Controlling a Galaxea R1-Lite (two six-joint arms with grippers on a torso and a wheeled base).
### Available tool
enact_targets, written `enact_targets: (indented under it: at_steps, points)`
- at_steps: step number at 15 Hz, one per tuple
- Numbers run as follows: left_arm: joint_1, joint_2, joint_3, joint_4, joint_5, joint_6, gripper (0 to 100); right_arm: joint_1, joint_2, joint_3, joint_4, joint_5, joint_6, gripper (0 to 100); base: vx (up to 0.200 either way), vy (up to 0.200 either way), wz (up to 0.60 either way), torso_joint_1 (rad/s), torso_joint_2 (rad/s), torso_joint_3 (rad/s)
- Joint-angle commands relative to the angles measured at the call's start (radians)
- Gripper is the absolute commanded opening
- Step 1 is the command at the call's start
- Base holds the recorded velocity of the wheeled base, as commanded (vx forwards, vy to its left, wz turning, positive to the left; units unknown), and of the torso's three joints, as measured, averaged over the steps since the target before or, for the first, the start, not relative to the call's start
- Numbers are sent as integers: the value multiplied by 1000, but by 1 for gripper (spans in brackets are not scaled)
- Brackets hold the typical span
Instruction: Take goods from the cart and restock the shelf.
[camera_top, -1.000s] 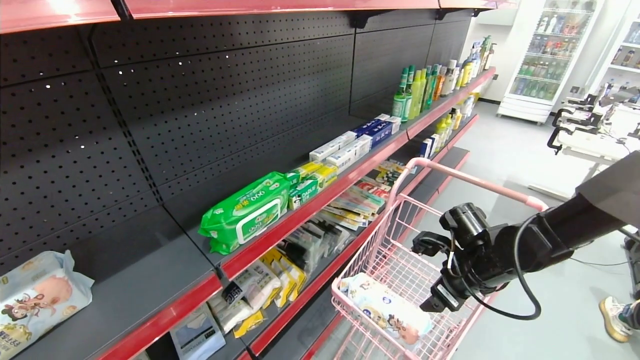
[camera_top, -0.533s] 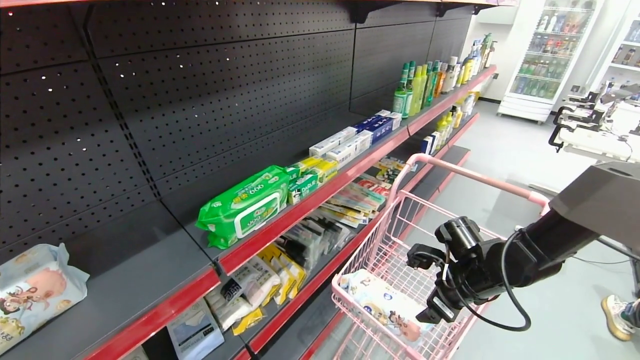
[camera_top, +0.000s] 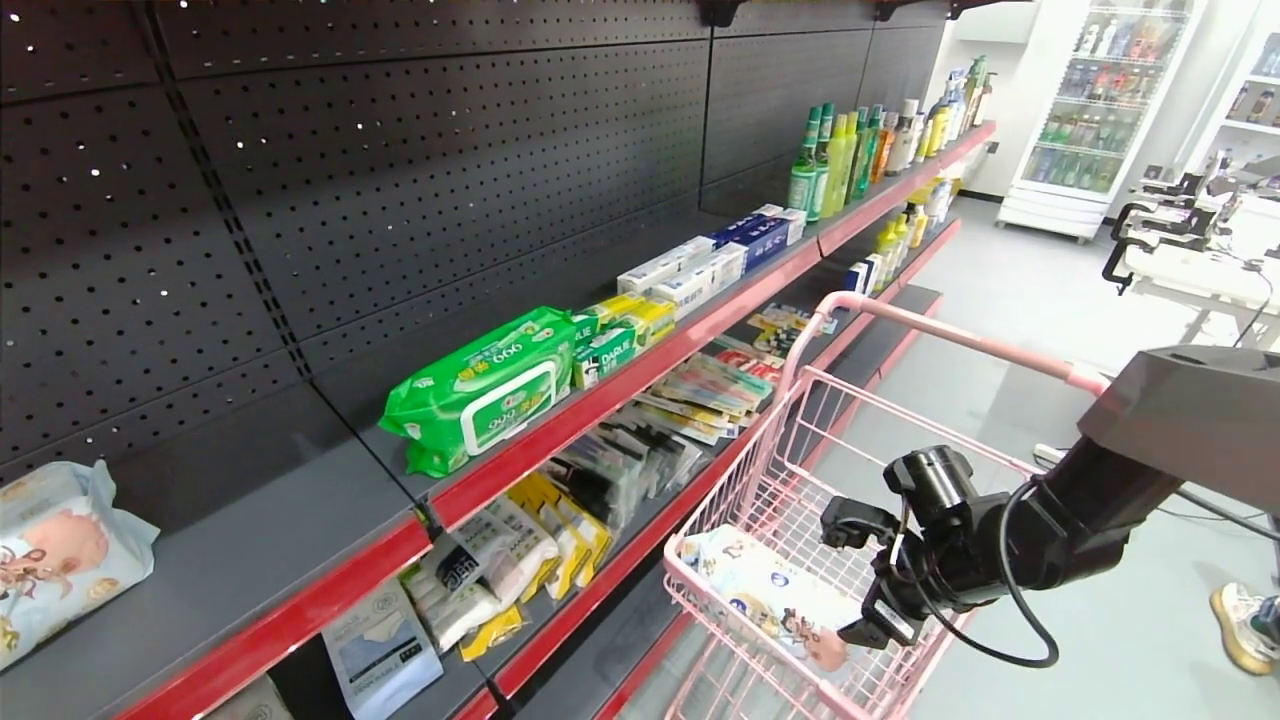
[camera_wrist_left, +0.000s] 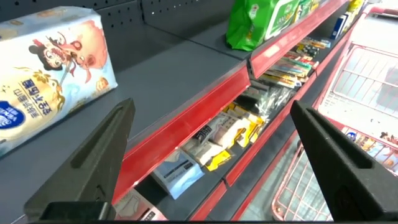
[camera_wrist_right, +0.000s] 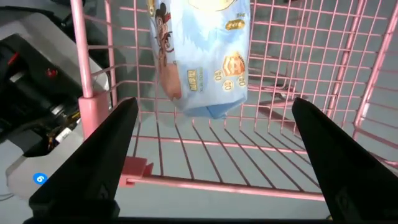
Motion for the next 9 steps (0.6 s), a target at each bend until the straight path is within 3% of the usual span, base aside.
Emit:
enact_targets:
  at_steps: [1,5,9]
  points:
    - [0,1,0,0,0,0,100,-9,5,5,-1,1,0,100,0,0,0,-46,105,56]
    - [0,1,0,0,0,0,100,-13,11,8,0,6,6,100,0,0,0,-19,39,27]
    - [0,1,0,0,2,0,100,-7,13,2,-1,66,8,100,0,0,0,-140,338,198]
